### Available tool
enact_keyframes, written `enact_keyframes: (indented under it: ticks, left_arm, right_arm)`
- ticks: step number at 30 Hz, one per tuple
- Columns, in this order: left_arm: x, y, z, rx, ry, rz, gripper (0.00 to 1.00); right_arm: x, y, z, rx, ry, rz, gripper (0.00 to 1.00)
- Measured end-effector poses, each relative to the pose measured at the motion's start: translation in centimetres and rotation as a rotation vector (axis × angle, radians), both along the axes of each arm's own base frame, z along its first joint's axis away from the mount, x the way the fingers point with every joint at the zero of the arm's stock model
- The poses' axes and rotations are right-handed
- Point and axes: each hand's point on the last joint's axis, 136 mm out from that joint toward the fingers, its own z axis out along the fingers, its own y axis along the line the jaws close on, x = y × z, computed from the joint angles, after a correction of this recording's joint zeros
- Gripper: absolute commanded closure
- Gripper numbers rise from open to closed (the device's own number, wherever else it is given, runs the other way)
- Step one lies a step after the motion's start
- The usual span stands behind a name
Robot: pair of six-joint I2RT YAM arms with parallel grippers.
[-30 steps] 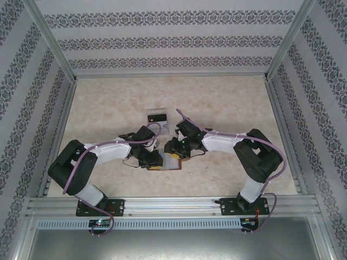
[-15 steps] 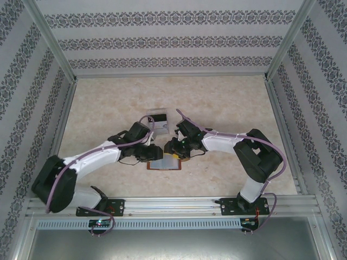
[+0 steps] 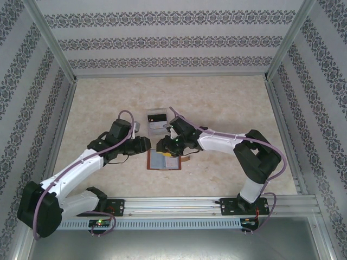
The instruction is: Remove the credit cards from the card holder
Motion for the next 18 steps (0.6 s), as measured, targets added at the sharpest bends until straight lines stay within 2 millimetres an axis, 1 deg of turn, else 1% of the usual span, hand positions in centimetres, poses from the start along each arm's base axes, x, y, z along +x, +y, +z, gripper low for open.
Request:
enact_keyframes:
  ticks: [3,8,15,18]
  left_arm:
    - [0.3,0.6,0.4,0.005,-0.021,0.017,0.64]
    - [0.6,1.5,1.1,0.011,-0.052,0.038,0.63]
    - [0.7,2.0,1.3,0.019,-0.07,0.039,0.61]
    - [1.0,1.9,1.6,0.011,-0.082,0.039,0.6]
  right_arm:
    - [0.1,1.0,0.1,0.006,-0.004,0.015,0.56]
    - [-0.2,2.1,-0.6,-0.004,0.005,0.037,0.52]
    - [-0.5,2.4,-2.6,-0.041,0.035,0.043,0.46]
    - [-0.9,2.5,-2.8,-0.054,0.031,0.049,0.43]
